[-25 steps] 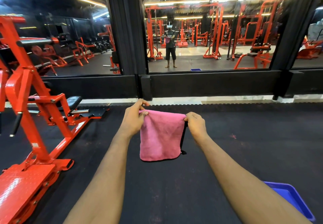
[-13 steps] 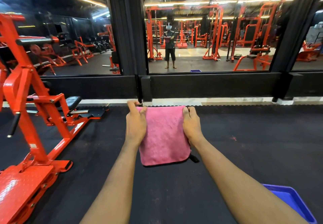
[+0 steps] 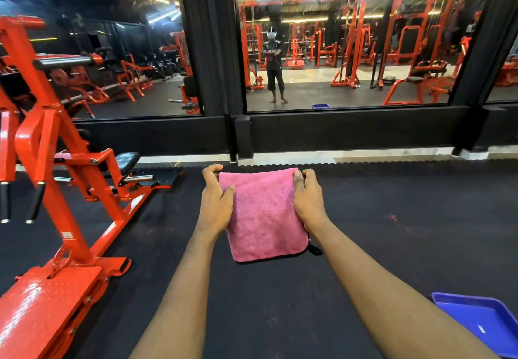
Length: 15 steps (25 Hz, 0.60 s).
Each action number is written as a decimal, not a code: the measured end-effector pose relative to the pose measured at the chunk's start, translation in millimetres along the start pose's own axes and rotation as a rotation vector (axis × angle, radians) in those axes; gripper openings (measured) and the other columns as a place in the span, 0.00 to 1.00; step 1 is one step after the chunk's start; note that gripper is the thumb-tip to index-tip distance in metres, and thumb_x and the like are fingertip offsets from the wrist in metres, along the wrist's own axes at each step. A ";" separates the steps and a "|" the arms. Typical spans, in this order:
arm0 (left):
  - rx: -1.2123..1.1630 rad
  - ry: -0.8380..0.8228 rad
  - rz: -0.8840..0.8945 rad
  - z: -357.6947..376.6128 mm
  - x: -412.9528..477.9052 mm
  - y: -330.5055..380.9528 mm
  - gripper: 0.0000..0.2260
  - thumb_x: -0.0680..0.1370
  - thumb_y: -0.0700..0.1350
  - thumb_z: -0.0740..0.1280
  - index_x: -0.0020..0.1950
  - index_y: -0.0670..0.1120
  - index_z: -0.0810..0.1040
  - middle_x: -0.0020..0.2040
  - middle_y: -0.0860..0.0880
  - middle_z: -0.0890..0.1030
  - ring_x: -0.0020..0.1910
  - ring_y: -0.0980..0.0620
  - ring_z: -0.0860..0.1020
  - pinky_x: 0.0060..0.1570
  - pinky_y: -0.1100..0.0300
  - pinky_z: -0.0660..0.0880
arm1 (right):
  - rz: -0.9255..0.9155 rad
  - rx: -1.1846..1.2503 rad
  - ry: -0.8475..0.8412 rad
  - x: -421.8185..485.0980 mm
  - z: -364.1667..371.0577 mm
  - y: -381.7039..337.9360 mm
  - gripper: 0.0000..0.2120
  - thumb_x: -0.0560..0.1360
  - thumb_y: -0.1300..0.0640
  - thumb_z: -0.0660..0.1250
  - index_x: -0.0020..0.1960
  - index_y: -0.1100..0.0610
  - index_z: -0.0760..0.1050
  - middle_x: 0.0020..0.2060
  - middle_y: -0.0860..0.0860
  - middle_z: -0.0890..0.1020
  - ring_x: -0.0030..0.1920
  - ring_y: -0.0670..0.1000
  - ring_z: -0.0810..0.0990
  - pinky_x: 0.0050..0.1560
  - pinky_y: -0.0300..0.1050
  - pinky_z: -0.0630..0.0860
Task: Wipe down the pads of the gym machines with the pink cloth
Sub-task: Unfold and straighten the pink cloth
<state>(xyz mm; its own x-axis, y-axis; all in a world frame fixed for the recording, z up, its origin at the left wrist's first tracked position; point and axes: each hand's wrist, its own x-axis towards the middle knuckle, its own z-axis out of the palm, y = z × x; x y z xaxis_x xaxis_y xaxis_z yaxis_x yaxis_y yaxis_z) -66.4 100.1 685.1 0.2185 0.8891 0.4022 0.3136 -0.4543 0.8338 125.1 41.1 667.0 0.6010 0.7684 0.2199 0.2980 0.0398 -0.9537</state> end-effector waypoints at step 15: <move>0.173 0.177 -0.037 35.4 238.9 -144.6 0.08 0.85 0.46 0.57 0.62 0.53 0.62 0.48 0.51 0.77 0.46 0.53 0.78 0.42 0.57 0.75 | 0.015 0.074 -0.154 248.7 163.0 51.0 0.13 0.86 0.45 0.53 0.49 0.53 0.67 0.38 0.48 0.72 0.37 0.46 0.69 0.35 0.41 0.68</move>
<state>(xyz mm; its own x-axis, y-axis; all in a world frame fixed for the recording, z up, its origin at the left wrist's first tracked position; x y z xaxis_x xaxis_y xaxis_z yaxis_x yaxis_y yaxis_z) -26.9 376.2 647.3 0.0438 0.8942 0.4455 0.4752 -0.4109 0.7780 168.9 338.3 639.6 0.4825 0.8579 0.1763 0.2311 0.0695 -0.9704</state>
